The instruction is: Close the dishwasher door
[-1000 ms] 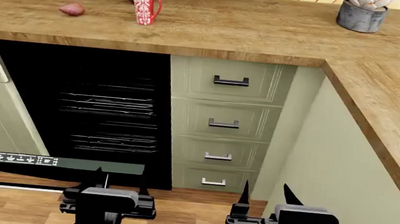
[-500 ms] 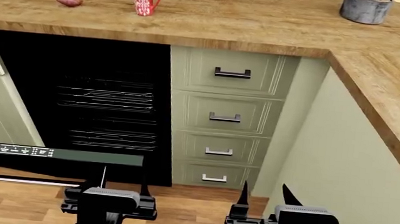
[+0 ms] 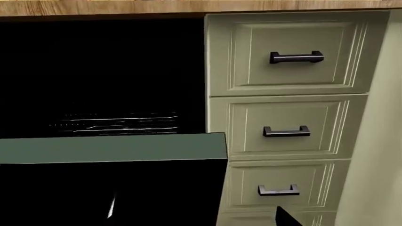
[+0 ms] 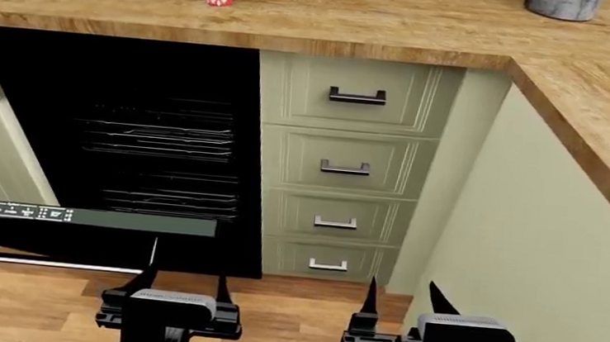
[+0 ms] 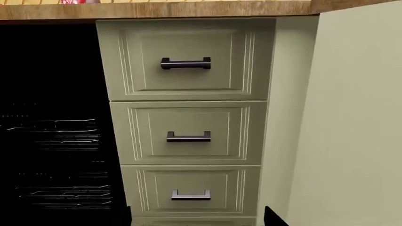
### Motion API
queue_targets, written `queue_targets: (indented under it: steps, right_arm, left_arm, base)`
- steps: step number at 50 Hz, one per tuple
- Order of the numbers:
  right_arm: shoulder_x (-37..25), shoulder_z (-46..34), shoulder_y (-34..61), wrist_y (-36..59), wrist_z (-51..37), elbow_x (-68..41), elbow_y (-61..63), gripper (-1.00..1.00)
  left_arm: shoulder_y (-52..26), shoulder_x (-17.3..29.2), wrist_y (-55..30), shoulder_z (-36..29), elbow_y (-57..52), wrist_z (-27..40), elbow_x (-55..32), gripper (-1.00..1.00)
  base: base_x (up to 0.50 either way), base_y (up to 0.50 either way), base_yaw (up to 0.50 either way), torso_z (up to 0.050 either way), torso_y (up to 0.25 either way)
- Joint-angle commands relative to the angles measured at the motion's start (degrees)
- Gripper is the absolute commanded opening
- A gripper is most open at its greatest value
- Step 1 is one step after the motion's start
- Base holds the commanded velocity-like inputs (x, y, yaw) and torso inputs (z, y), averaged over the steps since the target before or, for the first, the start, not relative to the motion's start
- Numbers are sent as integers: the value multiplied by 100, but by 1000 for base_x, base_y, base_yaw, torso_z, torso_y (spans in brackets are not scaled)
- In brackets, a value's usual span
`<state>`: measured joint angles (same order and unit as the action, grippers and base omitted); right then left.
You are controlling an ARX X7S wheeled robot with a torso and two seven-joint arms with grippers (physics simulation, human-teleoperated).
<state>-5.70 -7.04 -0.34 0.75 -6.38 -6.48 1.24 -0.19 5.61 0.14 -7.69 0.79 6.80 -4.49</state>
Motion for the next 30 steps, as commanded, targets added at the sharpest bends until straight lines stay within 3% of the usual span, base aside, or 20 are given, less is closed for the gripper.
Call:
queue_targets:
  steps: [1, 30]
  right_arm:
    - [-64, -83, 7, -18, -81, -64, -10, 100]
    - [-187, -249, 28, -50, -234, -178, -36, 100]
  left_arm:
    - [-9, 65, 9, -89, 16, 81, -58, 100]
    - [-18, 198, 0, -244, -21, 221, -202, 100]
  base:
    - [0, 0, 0, -50, 0]
    - [0, 0, 0, -50, 0]
